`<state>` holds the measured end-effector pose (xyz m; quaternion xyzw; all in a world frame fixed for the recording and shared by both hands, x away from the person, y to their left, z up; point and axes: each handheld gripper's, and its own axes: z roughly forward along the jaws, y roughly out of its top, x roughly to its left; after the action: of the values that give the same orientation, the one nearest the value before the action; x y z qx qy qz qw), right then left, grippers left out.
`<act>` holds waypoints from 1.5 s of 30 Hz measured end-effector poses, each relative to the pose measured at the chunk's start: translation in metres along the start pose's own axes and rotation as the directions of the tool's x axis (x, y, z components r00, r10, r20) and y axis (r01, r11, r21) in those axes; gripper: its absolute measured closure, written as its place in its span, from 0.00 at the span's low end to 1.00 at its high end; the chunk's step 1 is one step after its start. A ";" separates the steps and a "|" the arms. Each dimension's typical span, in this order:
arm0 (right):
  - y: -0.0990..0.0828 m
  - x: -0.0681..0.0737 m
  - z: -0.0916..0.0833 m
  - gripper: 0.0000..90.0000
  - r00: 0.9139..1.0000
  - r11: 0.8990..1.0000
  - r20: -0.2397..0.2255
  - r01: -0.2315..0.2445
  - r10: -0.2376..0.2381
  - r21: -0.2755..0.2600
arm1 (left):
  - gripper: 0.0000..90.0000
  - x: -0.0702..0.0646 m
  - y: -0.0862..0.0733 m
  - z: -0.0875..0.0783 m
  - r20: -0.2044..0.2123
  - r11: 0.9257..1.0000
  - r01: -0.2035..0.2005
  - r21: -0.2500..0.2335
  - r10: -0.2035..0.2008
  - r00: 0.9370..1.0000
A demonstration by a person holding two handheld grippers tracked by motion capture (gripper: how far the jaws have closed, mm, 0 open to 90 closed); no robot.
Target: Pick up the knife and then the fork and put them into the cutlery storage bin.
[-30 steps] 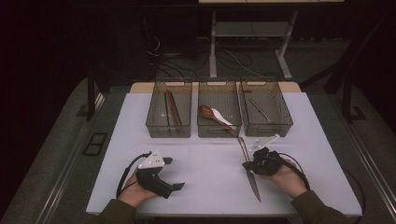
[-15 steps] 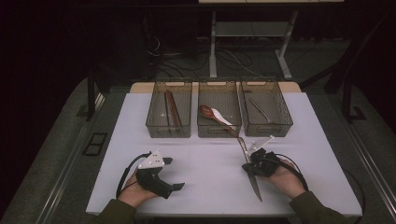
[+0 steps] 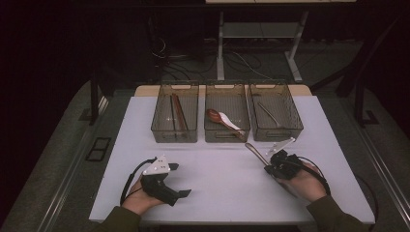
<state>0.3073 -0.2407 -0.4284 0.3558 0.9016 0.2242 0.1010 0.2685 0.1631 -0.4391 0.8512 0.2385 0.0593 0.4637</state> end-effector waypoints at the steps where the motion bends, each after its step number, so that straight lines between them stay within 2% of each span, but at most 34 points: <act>1: -0.001 -0.003 -0.001 1.00 1.000 1.000 0.002 -0.007 0.007 -0.001 | 0.00 0.000 0.000 0.000 0.000 1.000 0.000 -0.002 0.000 1.000; 5: -0.003 -0.012 -0.004 1.00 0.999 1.000 0.027 -0.026 0.026 -0.016 | 0.00 0.000 0.000 0.000 0.000 1.000 -0.001 -0.002 0.001 1.000; 7: -0.005 -0.018 -0.004 1.00 0.997 1.000 0.075 -0.028 0.028 -0.008 | 0.00 0.000 0.000 0.000 0.000 1.000 0.000 0.000 0.000 1.000; 9: -0.007 -0.024 -0.004 1.00 0.997 0.999 0.059 -0.048 0.048 -0.004 | 0.00 0.000 0.000 0.001 -0.001 1.000 0.001 -0.003 -0.001 1.000; 11: -0.009 -0.027 -0.003 1.00 0.998 0.999 0.048 -0.045 0.045 -0.005 | 0.00 0.000 0.000 0.000 -0.001 1.000 0.001 -0.002 -0.001 1.000; 15: -0.006 -0.029 -0.011 1.00 0.998 0.997 0.004 -0.068 0.068 -0.040 | 0.00 0.000 0.000 0.001 -0.001 1.000 0.005 -0.004 -0.005 1.000; 17: -0.001 -0.029 -0.014 0.91 0.998 0.998 -0.029 -0.062 0.061 -0.033 | 0.00 0.000 0.000 0.002 0.001 1.000 0.007 -0.002 -0.007 1.000; 19: 0.006 -0.030 -0.015 0.84 0.997 0.998 -0.052 -0.065 0.065 -0.003 | 0.00 0.000 0.000 0.002 0.002 1.000 0.005 0.000 -0.005 1.000; 22: 0.018 -0.031 -0.012 0.76 0.997 0.996 -0.041 -0.056 0.059 0.069 | 0.00 0.000 0.000 0.002 0.001 1.000 0.005 0.000 -0.005 1.000; 24: 0.024 -0.031 -0.007 0.75 0.998 0.990 -0.043 -0.044 0.050 0.133 | 0.00 0.000 0.000 0.002 0.000 1.000 0.009 -0.003 -0.009 1.000; 29: 0.039 -0.033 0.007 0.78 0.998 0.975 -0.040 -0.041 0.051 0.221 | 0.00 0.000 0.000 0.002 0.002 1.000 0.008 -0.004 -0.008 1.000; 39: 0.059 -0.034 0.020 0.80 0.999 0.942 -0.038 -0.014 0.029 0.335 | 0.00 0.000 0.000 0.002 0.001 1.000 0.005 -0.006 -0.005 1.000; 45: 0.063 -0.033 0.024 0.83 1.000 0.929 -0.019 0.002 0.006 0.370 | 0.00 0.000 0.000 0.002 0.002 1.000 0.005 -0.006 -0.004 1.000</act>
<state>0.3767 -0.2147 -0.4194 0.3670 0.9284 0.0540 0.0229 0.2690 0.1619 -0.4399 0.8493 0.2398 0.0582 0.4667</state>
